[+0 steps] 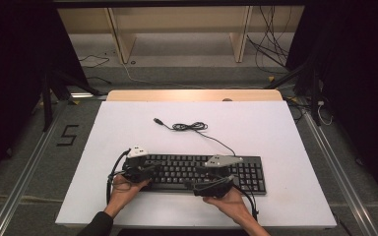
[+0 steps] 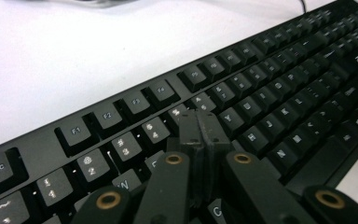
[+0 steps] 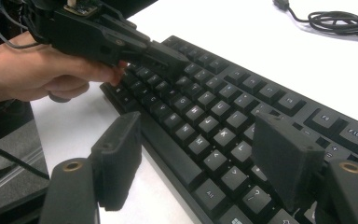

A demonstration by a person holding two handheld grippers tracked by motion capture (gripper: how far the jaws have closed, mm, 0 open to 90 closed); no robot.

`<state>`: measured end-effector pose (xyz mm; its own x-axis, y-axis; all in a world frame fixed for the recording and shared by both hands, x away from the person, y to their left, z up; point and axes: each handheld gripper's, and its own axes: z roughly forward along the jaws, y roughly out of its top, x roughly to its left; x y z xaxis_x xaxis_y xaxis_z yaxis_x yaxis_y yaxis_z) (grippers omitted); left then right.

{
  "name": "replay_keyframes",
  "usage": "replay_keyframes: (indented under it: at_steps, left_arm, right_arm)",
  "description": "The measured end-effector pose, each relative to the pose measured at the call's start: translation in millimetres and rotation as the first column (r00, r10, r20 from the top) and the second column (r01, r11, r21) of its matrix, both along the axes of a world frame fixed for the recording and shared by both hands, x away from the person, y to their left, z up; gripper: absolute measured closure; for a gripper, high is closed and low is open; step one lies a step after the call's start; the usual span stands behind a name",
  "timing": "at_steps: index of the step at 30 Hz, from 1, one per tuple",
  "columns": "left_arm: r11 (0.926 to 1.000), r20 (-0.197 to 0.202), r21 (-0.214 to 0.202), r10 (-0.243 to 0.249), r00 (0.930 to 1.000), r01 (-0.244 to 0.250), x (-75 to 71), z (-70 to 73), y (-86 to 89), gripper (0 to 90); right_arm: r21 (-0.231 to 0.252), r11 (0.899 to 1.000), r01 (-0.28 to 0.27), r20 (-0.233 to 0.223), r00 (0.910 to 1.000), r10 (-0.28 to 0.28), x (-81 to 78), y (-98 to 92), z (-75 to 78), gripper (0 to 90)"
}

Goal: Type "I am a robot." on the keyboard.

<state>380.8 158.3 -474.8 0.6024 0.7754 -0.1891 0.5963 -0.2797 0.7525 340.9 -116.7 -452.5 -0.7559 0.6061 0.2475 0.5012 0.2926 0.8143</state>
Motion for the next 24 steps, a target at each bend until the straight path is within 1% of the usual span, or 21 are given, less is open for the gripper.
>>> replay_keyframes:
  at_steps: [4,10,12,16,22,24]
  left_arm:
    - [1.0000,-0.009,0.007,0.007,0.9999,-0.007,2.9,-3.0,0.6,88.9]
    - [0.9999,-0.009,0.011,0.003,1.0000,-0.002,3.9,-4.2,-0.8,88.9]
    - [0.9998,-0.018,0.019,0.007,0.9998,-0.007,4.2,-5.5,-1.6,88.9]
    - [0.9995,-0.016,0.031,0.001,0.9999,-0.001,3.8,-6.4,-2.0,89.1]
    - [0.9997,-0.013,0.021,0.012,0.9998,-0.012,3.3,-5.2,-2.3,88.9]
    - [0.9999,-0.005,0.014,0.010,0.9999,-0.010,3.0,-3.6,-1.0,88.8]
  right_arm:
    - [-0.001,1.000,-0.002,-0.001,1.0000,0.002,-0.4,0.6,-0.2,34.1]
    - [-0.003,1.000,-0.002,-0.003,1.0000,0.002,-0.5,0.8,-0.4,34.1]
    - [-0.004,1.000,-0.001,-0.004,1.0000,0.001,-0.7,0.9,-0.4,34.1]
    - [-0.006,1.000,-0.002,-0.004,1.0000,0.002,-1.1,1.3,-0.4,34.1]
    - [-0.006,1.000,-0.002,-0.004,1.0000,0.002,-1.3,1.3,-0.5,34.1]
    - [-0.007,1.000,-0.001,-0.002,1.0000,0.001,-0.9,1.1,-0.5,34.2]
